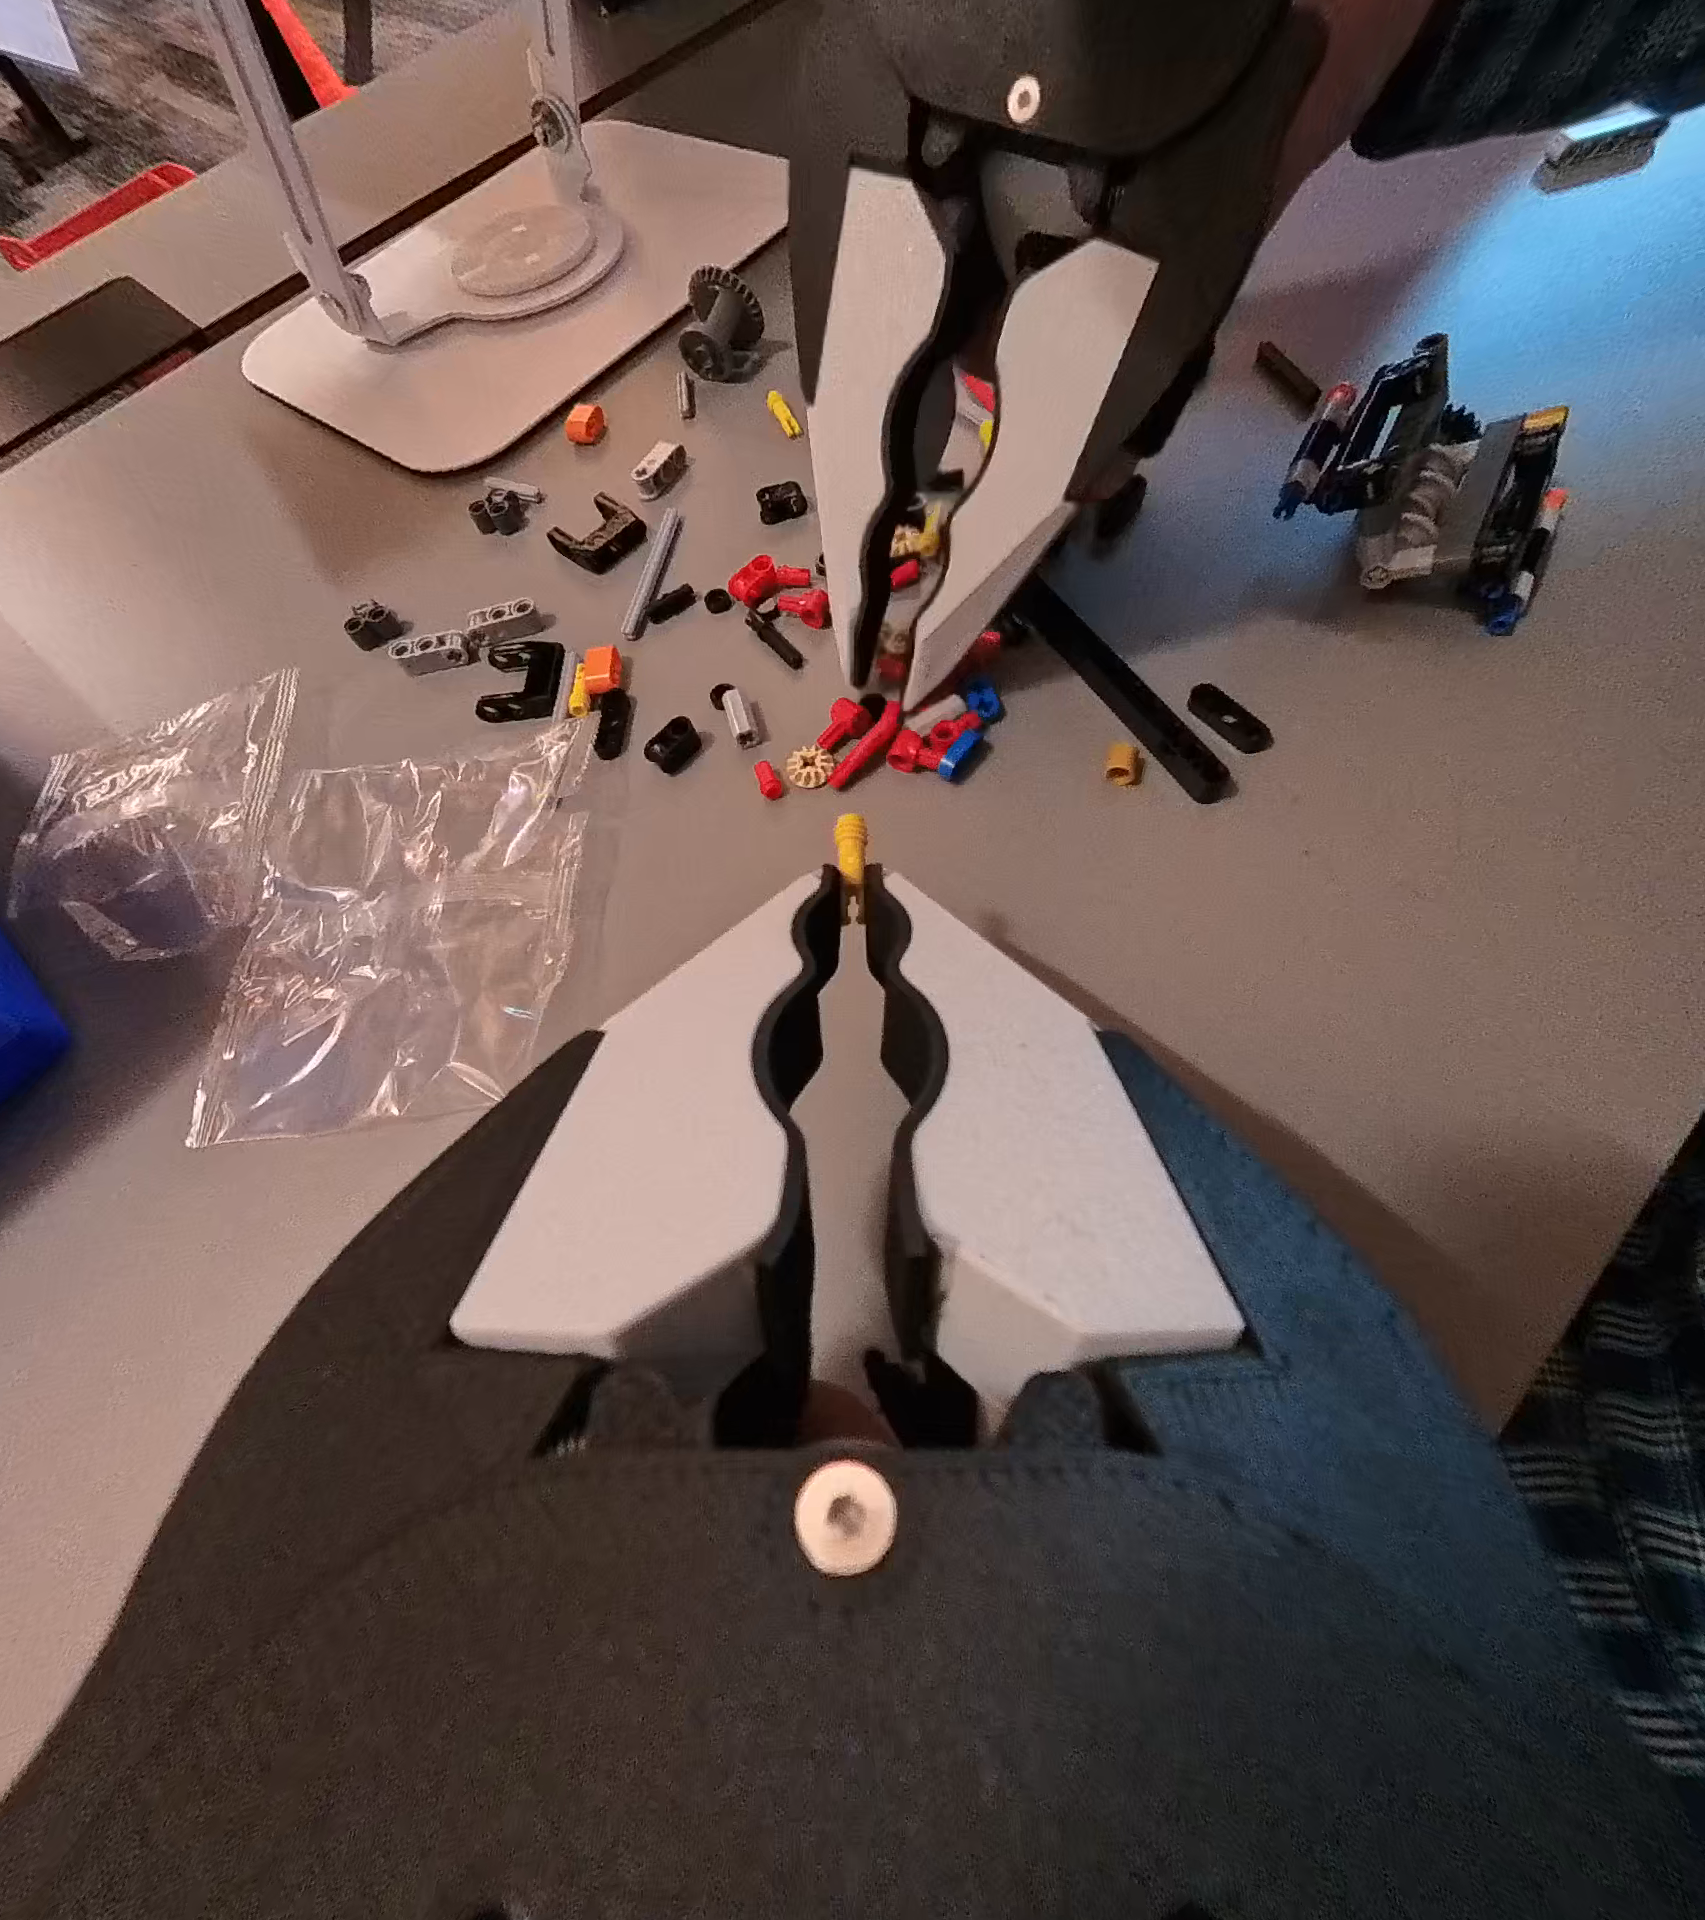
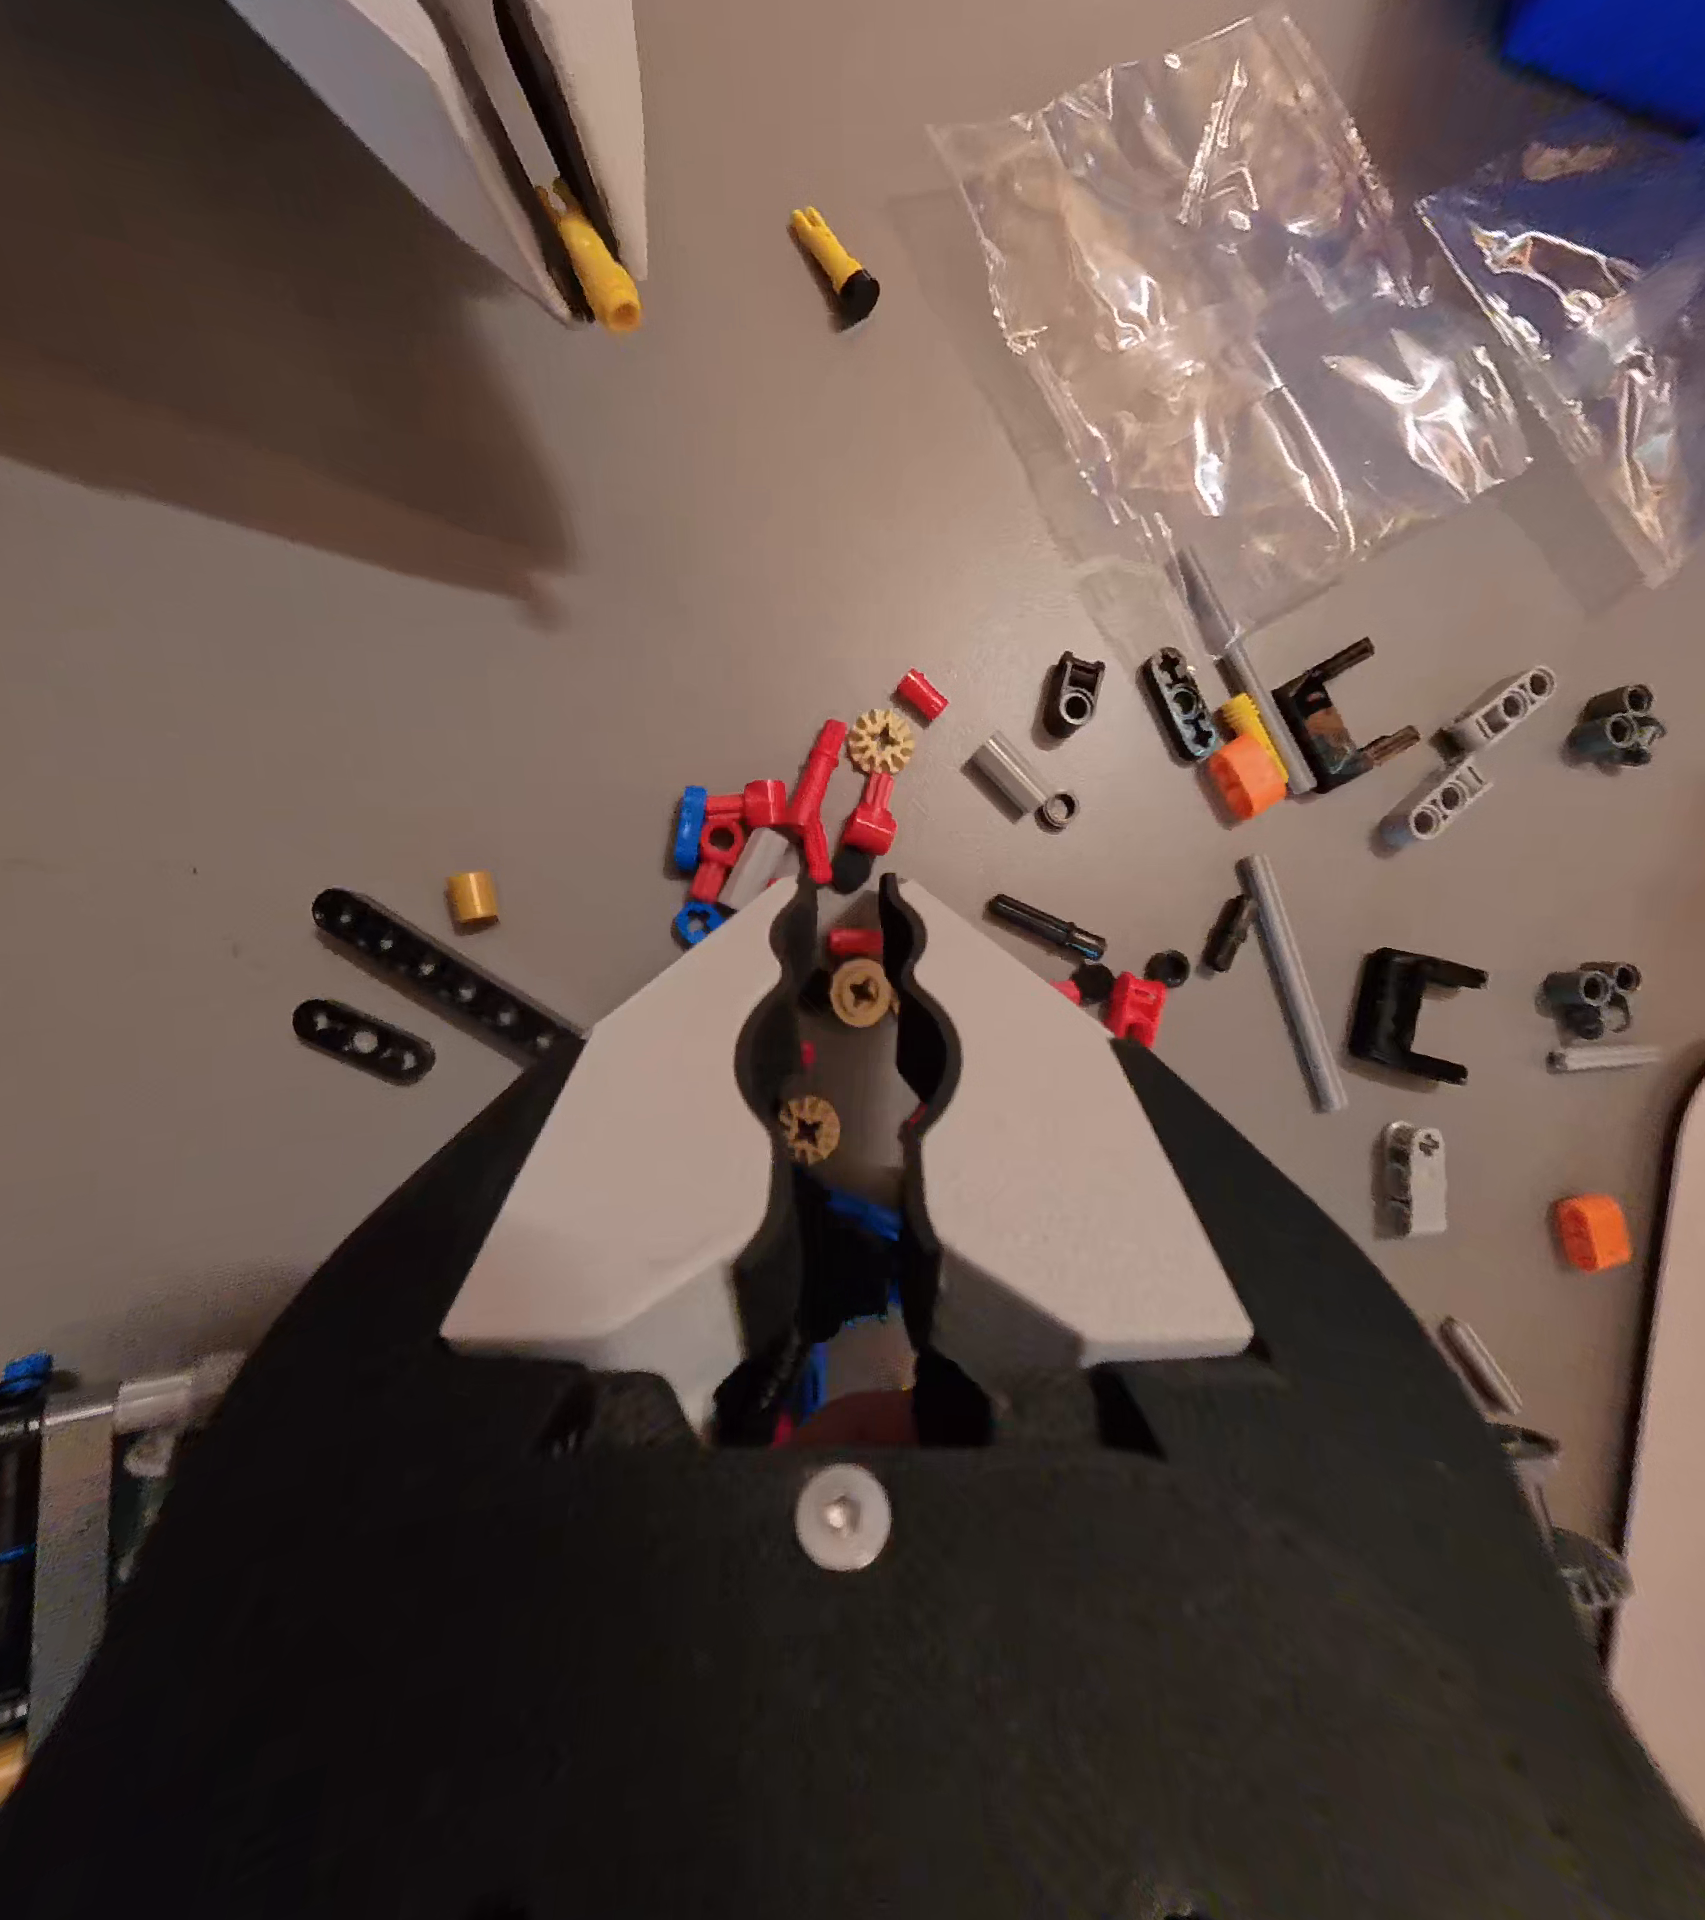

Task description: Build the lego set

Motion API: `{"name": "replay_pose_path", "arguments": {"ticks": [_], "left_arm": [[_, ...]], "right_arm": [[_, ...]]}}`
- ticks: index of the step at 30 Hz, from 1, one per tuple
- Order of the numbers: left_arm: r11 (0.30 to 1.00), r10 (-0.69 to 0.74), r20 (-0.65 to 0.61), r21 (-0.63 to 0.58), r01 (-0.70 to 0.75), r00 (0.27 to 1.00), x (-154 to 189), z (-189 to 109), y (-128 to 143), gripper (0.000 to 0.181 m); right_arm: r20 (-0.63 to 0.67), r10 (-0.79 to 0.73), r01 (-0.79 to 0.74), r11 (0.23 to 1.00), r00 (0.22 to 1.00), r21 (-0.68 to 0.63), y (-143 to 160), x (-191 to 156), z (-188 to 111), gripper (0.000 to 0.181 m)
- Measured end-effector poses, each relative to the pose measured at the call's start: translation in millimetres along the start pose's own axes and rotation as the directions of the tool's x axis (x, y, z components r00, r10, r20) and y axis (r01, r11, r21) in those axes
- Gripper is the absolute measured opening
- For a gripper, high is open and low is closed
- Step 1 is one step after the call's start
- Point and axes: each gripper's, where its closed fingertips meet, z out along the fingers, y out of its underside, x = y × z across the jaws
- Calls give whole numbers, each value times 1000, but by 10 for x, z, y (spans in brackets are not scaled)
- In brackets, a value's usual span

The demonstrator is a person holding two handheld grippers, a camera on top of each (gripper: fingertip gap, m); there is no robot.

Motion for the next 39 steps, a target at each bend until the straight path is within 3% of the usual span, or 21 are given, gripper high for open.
{"name": "replay_pose_path", "arguments": {"ticks": [15, 17, 21, 25, 30, 34, 39], "left_arm": [[1000, -7, -1, 9, 7, 1000, 7, 29, -7, 1], [1000, -5, 4, 23, 5, 1000, 13, 40, -30, 1], [996, -30, 0, 83, 30, 1000, 46, 62, -122, 1], [967, -102, -32, 233, 106, 994, 63, -28, -388, 1], [929, -108, -65, 349, 124, 992, 125, -175, -642, 1], [923, -89, -63, 370, 106, 994, 168, -215, -703, 1], [915, -76, -60, 392, 93, 995, 183, -255, -748, 1]], "right_arm": [[4, 118, -118, 992, 993, 34, -19, 6, 14, 4], [9, 153, -153, 984, 988, 96, -104, 6, -87, 4], [144, 294, -327, 874, 945, 359, -600, -102, -454, 4], [271, 355, -447, 736, 895, 509, -888, -200, -688, 4], [380, 373, -532, 610, 846, 587, -1024, -278, -799, 4], [418, 358, -550, 559, 835, 621, -1080, -316, -882, 4], [416, 357, -548, 554, 836, 627, -1094, -340, -894, 4]]}}
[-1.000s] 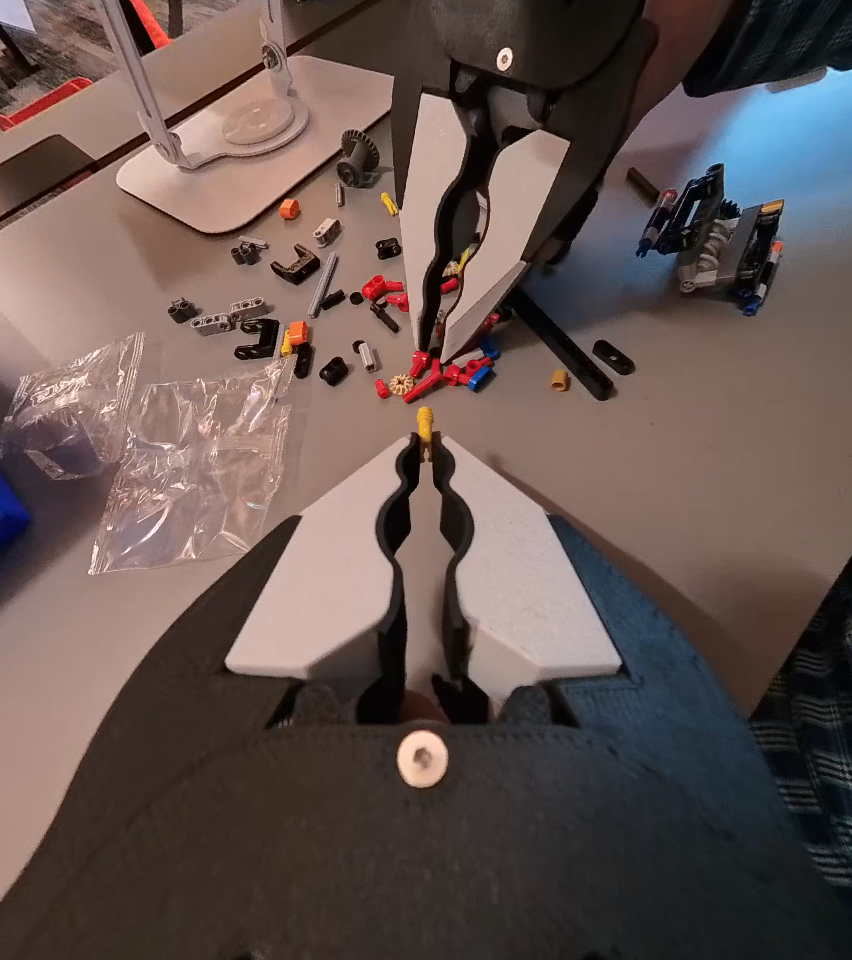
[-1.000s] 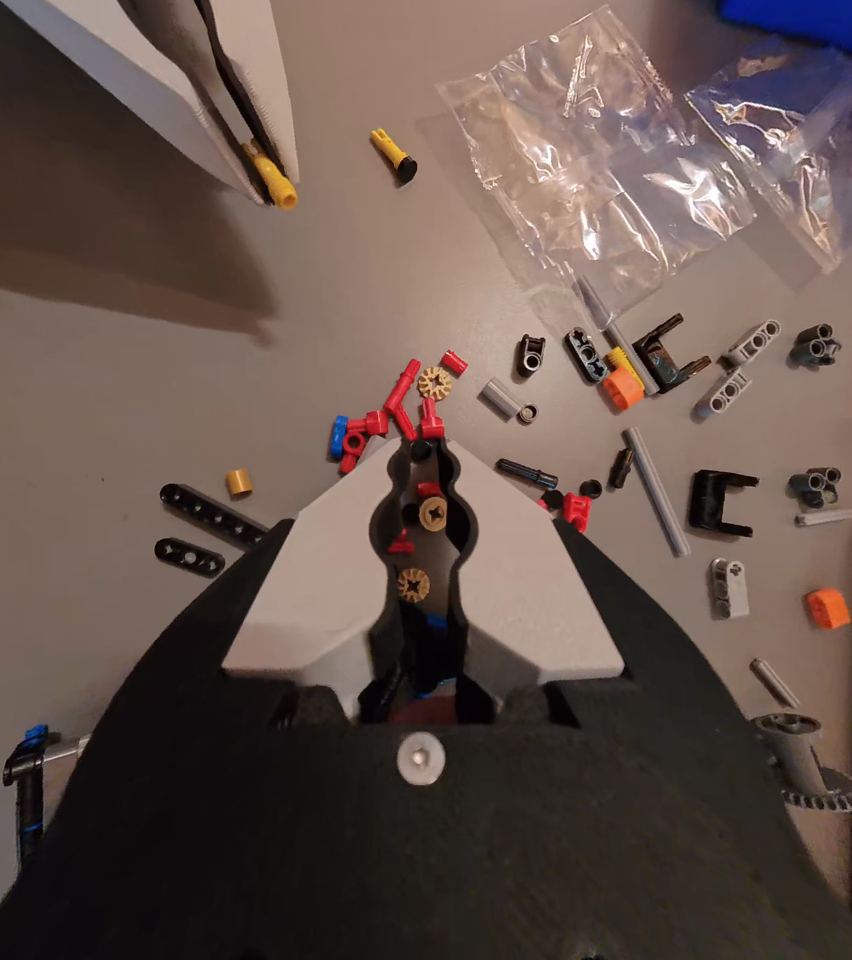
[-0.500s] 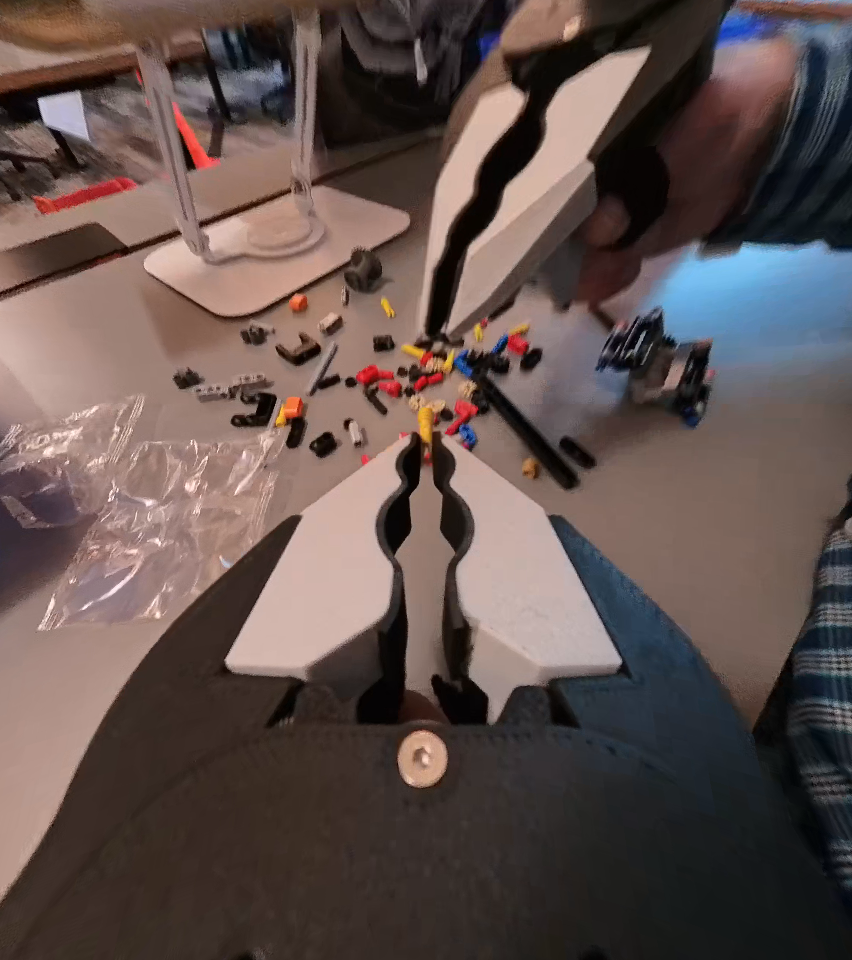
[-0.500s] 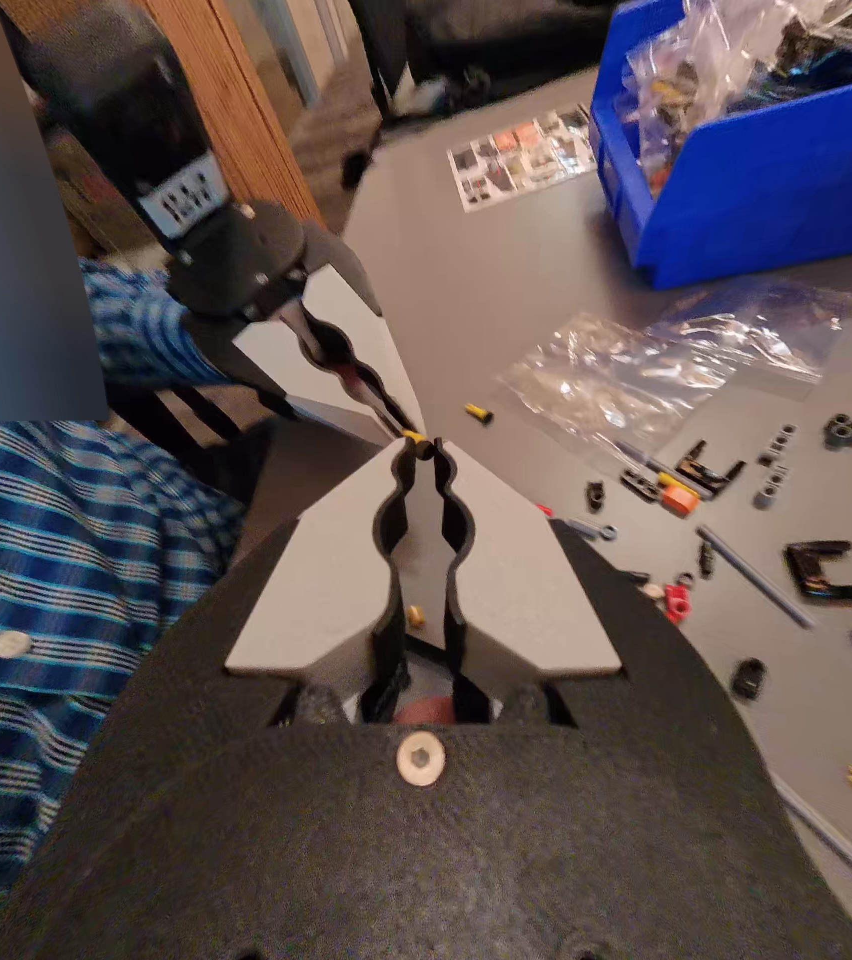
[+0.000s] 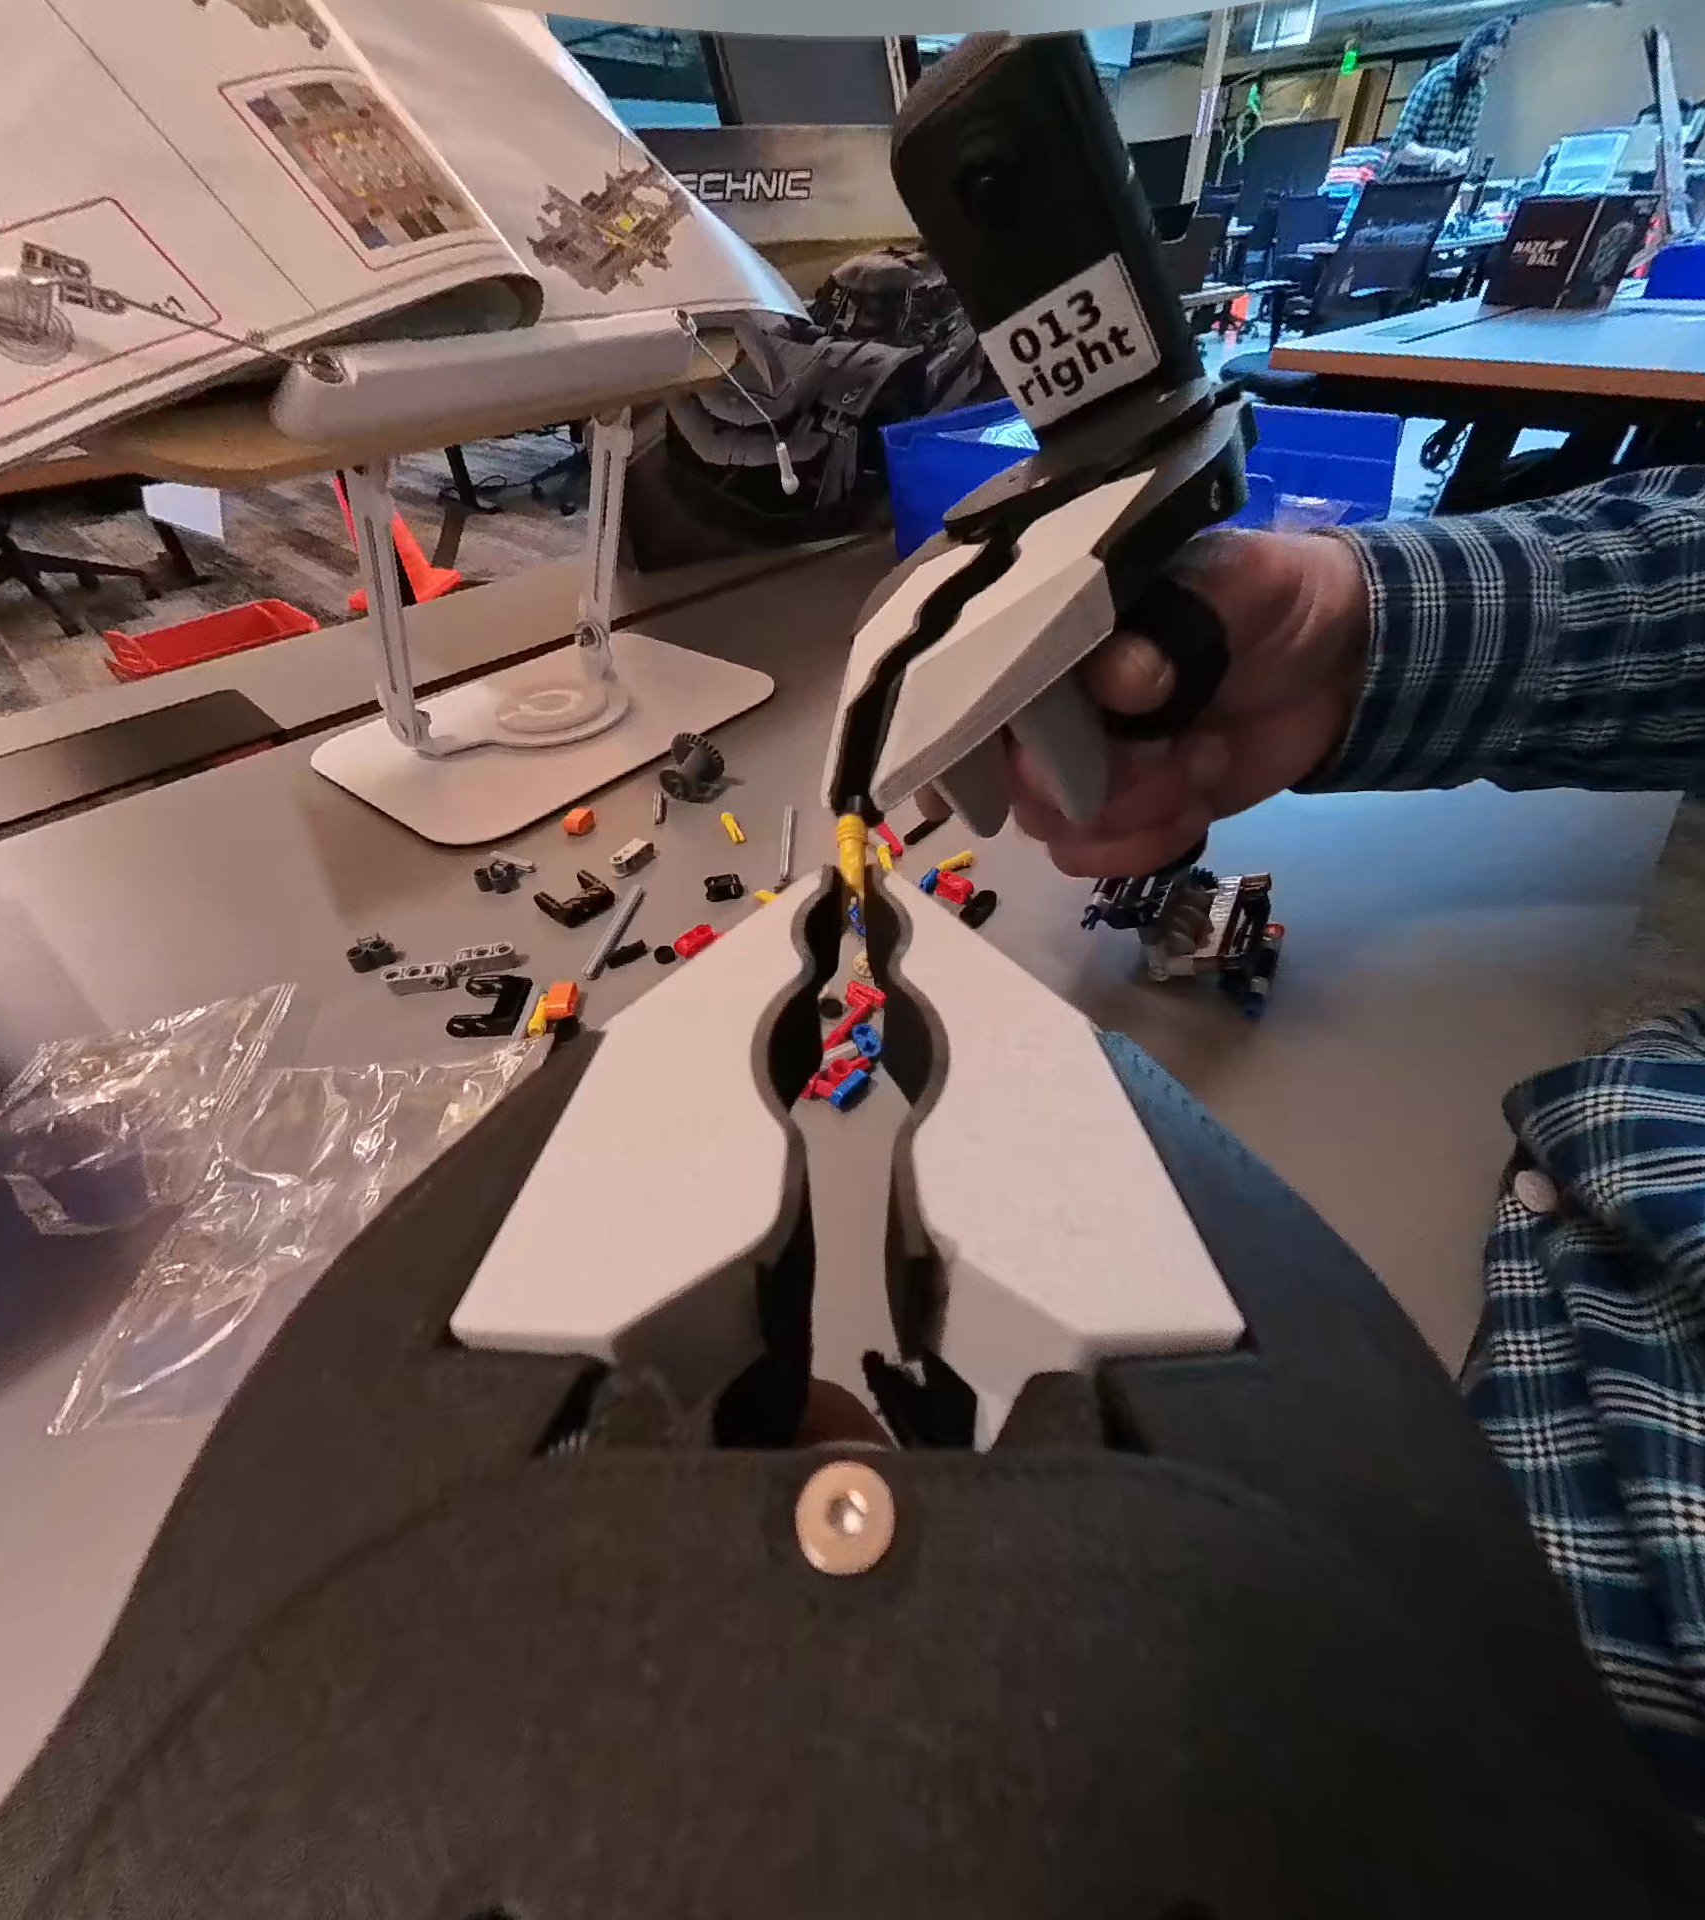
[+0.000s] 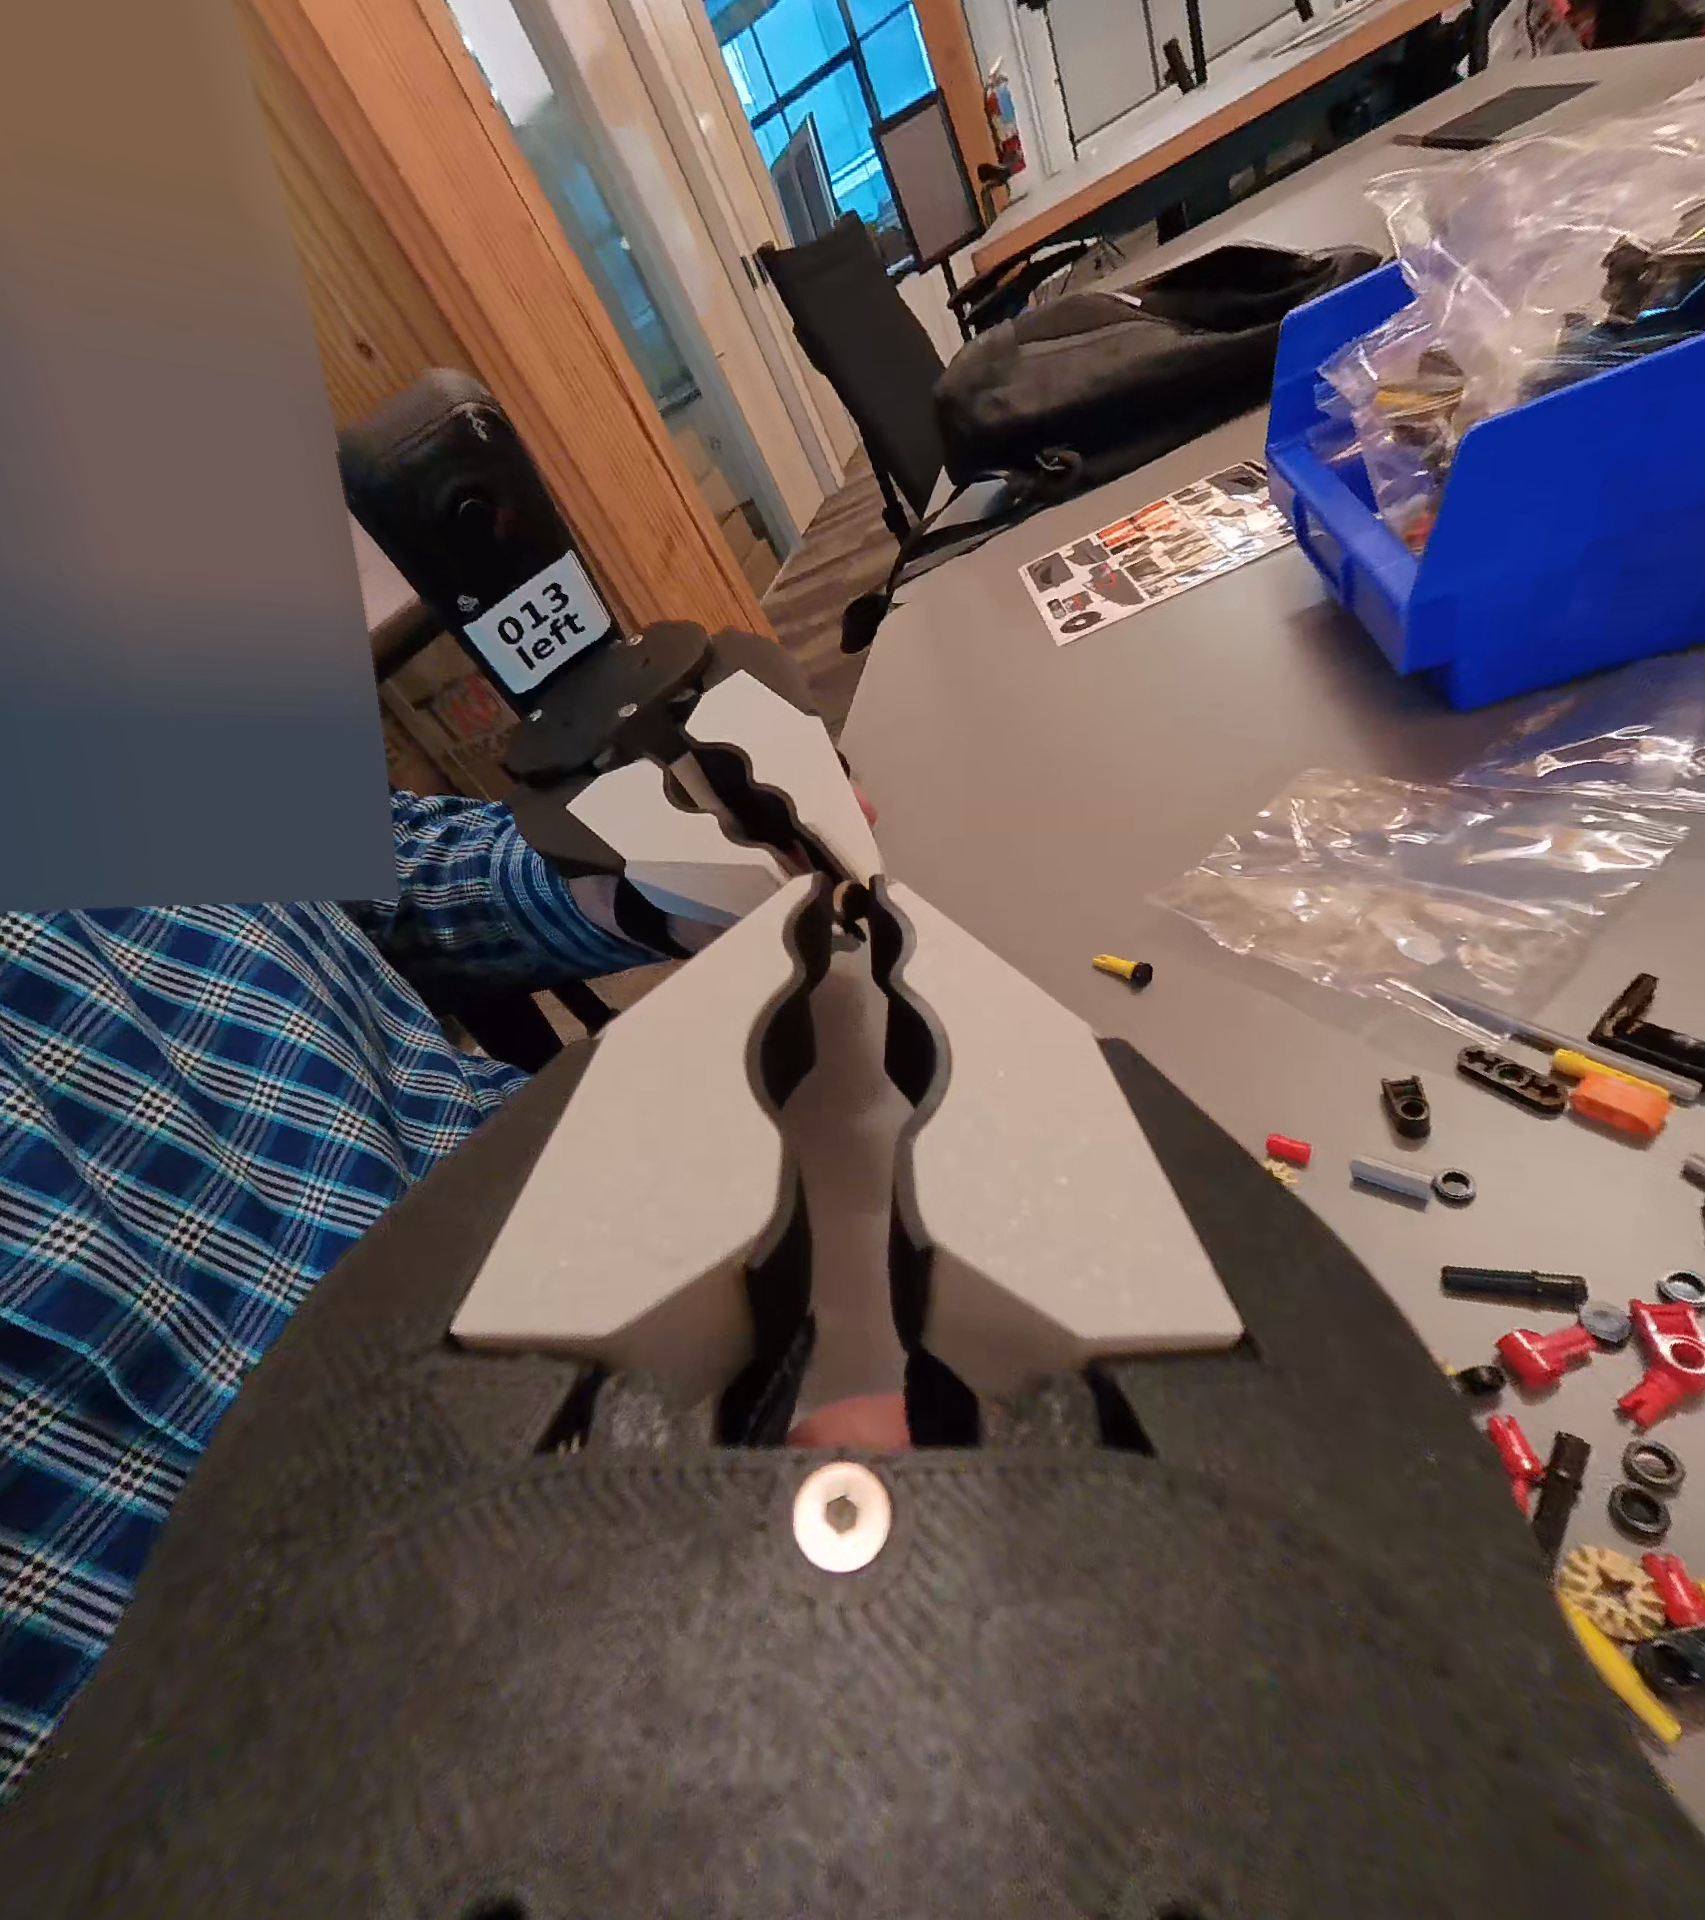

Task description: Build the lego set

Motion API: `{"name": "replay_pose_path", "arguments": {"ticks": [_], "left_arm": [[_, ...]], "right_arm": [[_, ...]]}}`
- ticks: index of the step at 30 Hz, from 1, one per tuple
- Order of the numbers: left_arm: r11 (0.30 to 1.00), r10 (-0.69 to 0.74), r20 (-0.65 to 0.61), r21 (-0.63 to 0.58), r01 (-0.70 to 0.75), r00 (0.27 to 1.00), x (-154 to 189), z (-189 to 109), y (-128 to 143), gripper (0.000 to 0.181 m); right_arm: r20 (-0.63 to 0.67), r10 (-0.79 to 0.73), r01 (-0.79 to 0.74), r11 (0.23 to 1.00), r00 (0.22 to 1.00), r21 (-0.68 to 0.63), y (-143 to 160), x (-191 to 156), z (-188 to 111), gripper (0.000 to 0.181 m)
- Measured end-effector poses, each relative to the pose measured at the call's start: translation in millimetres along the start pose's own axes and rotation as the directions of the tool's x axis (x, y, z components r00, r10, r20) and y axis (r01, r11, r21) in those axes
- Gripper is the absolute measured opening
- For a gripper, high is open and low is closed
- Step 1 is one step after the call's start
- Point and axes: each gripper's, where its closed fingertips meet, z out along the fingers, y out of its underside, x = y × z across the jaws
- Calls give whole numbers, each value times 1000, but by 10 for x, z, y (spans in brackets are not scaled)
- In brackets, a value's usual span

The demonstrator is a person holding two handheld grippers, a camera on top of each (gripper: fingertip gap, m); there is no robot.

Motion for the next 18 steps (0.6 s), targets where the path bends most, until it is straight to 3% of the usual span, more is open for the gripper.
{"name": "replay_pose_path", "arguments": {"ticks": [18], "left_arm": [[978, 210, 53, -11, -210, 976, 77, -41, -135, 1]], "right_arm": [[41, -24, 24, 1000, 999, 10, -54, -118, -35, 5]]}}
